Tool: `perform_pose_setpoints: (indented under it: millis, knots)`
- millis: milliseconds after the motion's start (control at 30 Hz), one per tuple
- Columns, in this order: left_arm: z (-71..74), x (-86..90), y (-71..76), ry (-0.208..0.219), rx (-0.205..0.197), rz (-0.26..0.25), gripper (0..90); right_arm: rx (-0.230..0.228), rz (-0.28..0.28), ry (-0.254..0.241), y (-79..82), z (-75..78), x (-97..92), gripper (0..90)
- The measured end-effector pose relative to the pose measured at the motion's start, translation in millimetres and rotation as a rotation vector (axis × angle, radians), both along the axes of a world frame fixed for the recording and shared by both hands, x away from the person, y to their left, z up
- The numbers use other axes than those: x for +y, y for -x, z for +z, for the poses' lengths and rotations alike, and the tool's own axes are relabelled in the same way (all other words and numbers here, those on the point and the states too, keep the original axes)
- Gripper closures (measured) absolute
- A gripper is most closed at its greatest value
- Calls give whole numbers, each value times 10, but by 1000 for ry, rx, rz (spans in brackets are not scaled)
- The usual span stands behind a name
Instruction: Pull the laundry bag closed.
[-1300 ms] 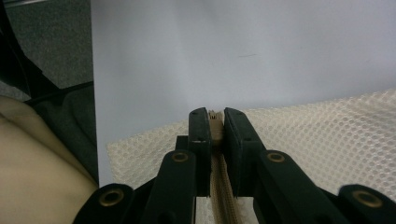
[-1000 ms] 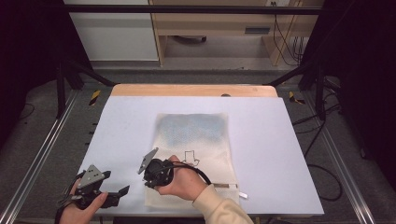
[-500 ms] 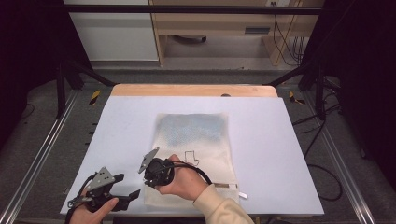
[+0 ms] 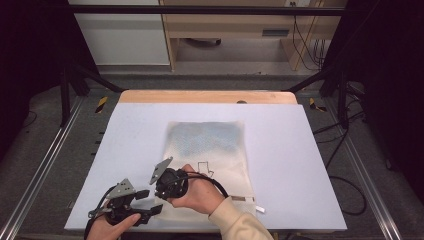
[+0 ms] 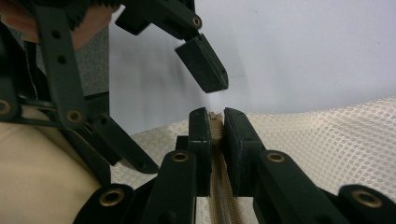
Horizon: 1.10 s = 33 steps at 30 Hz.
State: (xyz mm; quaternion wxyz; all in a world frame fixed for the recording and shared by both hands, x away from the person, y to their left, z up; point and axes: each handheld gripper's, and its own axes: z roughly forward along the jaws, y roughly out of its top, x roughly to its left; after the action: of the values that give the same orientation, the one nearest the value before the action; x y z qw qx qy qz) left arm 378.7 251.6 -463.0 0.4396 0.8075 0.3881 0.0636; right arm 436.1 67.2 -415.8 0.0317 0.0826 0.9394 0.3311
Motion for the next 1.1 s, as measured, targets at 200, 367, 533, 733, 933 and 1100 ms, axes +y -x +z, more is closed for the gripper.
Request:
perform_pose_setpoints:
  millis: [200,367,533,733,933,1100]
  knots:
    - [-50,-89,-52,-8,27,-13,269,-7,0,-3,16,34,-9,821]
    - [-63,-92,-97,37,52,-41,356,-14,4,-12,18,56,-13,821]
    - [-135,-114,-183,67,91,-80,407,-9,2,-16,13,72,-18,821]
    - [-137,-121,-213,132,95,-109,448,-9,5,-19,12,77,-20,821]
    - [-174,-126,-238,138,112,-109,538,-10,6,-23,6,80,-25,821]
    - [-186,-116,-258,133,117,-113,622,-8,9,-18,3,80,-31,821]
